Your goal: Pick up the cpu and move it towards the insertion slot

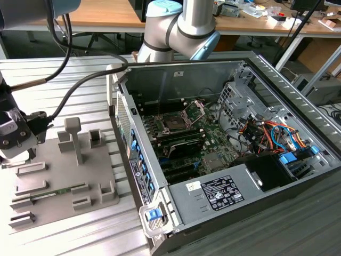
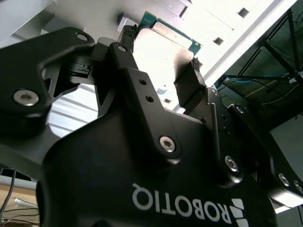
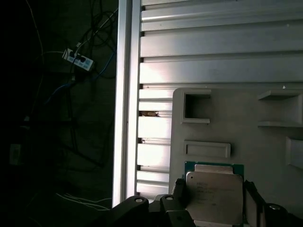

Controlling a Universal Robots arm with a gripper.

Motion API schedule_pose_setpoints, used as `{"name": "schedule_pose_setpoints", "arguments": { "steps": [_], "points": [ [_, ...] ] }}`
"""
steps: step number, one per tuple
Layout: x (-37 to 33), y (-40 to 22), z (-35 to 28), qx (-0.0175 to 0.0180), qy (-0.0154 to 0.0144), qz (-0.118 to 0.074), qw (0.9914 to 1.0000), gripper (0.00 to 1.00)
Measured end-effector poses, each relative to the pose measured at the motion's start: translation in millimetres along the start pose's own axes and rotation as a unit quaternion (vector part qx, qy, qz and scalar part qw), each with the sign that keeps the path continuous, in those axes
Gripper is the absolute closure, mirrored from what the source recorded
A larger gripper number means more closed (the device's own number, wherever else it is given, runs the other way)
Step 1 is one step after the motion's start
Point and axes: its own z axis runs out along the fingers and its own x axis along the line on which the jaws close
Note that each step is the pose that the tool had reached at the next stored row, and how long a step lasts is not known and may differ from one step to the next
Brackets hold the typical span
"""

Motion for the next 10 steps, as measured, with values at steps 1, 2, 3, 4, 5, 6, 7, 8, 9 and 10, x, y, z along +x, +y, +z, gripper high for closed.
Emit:
{"name": "schedule_pose_setpoints", "arguments": {
  "steps": [1, 2, 3, 4, 5, 6, 7, 8, 9, 10],
  "points": [
    [0.0, 0.0, -0.6, 0.0, 0.0001, 0.0, 1.0, 0.45],
    [0.0, 0.0, -1.0, 0.0, 0.0001, 0.0, 1.0, 0.45],
    [0.0, 0.1, -2.0, 0.0, 0.0, 0.0, 1.0, 0.45],
    [0.0, 0.1, -2.8, 0.0, 0.0001, 0.0, 1.0, 0.45],
    [0.0, 0.1, -3.7, 0.0, 0.0, 0.0, 1.0, 0.45],
    [0.0, 0.2, -4.5, 0.0, 0.0, 0.0, 1.0, 0.45],
    [0.0, 0.2, -5.2, 0.0, 0.0, 0.0, 1.0, 0.45],
    [0.0, 0.2, -5.7, 0.0, 0.0, 0.0, 1.0, 0.45],
    [0.0, 0.3, -7.6, 0.0, 0.0, 0.0, 1.0, 0.45],
    [0.0, 0.3, -8.1, 0.0, 0.0, 0.0, 1.0, 0.45]
  ]
}}
